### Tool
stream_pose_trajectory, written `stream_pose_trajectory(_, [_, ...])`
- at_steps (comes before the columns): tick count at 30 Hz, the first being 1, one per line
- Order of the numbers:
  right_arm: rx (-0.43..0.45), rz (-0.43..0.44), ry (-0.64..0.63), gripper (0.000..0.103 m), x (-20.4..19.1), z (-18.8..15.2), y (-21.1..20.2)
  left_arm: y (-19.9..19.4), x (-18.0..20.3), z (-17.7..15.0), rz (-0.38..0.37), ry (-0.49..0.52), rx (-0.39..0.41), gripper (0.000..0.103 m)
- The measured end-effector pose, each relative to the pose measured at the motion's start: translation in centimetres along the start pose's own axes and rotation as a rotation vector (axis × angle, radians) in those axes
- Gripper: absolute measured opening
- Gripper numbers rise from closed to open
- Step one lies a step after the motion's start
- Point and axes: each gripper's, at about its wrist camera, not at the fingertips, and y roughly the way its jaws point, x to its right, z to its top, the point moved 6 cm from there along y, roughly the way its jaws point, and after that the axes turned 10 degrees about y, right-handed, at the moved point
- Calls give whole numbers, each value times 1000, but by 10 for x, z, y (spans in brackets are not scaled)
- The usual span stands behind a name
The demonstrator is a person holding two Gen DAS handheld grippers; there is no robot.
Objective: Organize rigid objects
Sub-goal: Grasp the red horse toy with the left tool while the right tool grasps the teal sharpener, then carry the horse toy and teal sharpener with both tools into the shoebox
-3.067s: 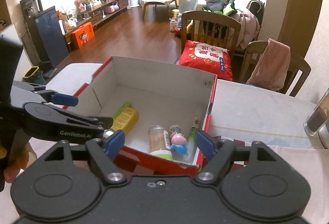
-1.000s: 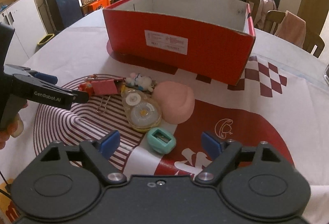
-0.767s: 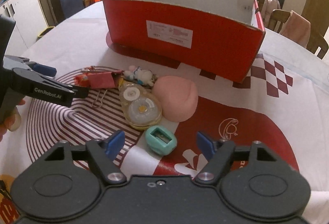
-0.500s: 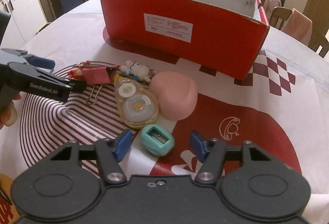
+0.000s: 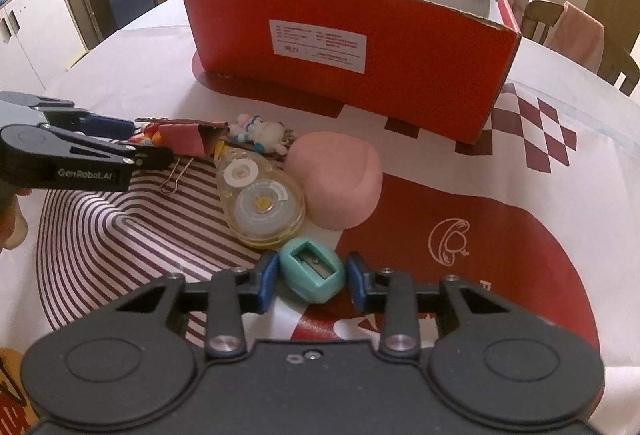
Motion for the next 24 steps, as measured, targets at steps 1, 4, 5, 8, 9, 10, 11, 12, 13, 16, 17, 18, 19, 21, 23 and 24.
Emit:
stream_pose_trajectory(1, [2, -3, -2, 36, 0, -1, -1, 0, 1, 0, -5, 4, 2, 45])
stream_pose_trajectory(4, [9, -8, 7, 36, -1, -1, -4, -1, 2, 1, -4, -5, -1, 38])
stream_pose_trajectory(5, [12, -9, 13, 36, -1, -1, -5, -2, 1, 0, -7, -12, -3, 33])
stream_pose_trajectory(8, [22, -15, 23, 36, -2, 0, -10, -4, -3, -2, 0, -30, -13, 33])
stream_pose_trajectory(9, [25, -16, 27, 36, -2, 1, -12, -5, -5, -2, 4, -33, -12, 33])
stream_pose_trajectory(10, [29, -15, 34, 36, -3, 1, -15, -6, -7, -3, 8, -39, -12, 33])
stream_pose_trajectory(11, [34, -12, 42, 36, -3, 2, -18, -7, -9, -3, 10, -48, -12, 33])
stream_pose_trajectory(12, [37, -10, 46, 36, -4, 3, -21, -9, -11, -4, 10, -58, -11, 33])
stream_pose_trajectory(13, [41, -7, 51, 36, -4, 3, -24, -11, -13, -5, 10, -68, -8, 33])
stream_pose_trajectory(16, [52, -7, 57, 36, -6, 7, -35, -19, -19, -7, 6, -96, -4, 33])
stream_pose_trajectory(17, [58, -5, 58, 36, -6, 9, -39, -22, -20, -6, 6, -102, -1, 33])
stream_pose_trajectory(18, [63, -3, 59, 36, -7, 11, -44, -26, -21, -6, 6, -108, 2, 33])
stream_pose_trajectory(19, [71, -2, 60, 36, -8, 13, -49, -30, -23, -6, 4, -115, 5, 33])
stream_pose_trajectory(21, [81, 2, 63, 36, -8, 17, -58, -37, -25, -4, 3, -121, 14, 33])
stream_pose_trajectory(23, [93, 5, 59, 36, -10, 22, -68, -46, -27, 0, 22, -117, 26, 33])
stream_pose_trajectory(24, [101, 4, 53, 36, -11, 25, -72, -50, -29, 2, 21, -123, 32, 33])
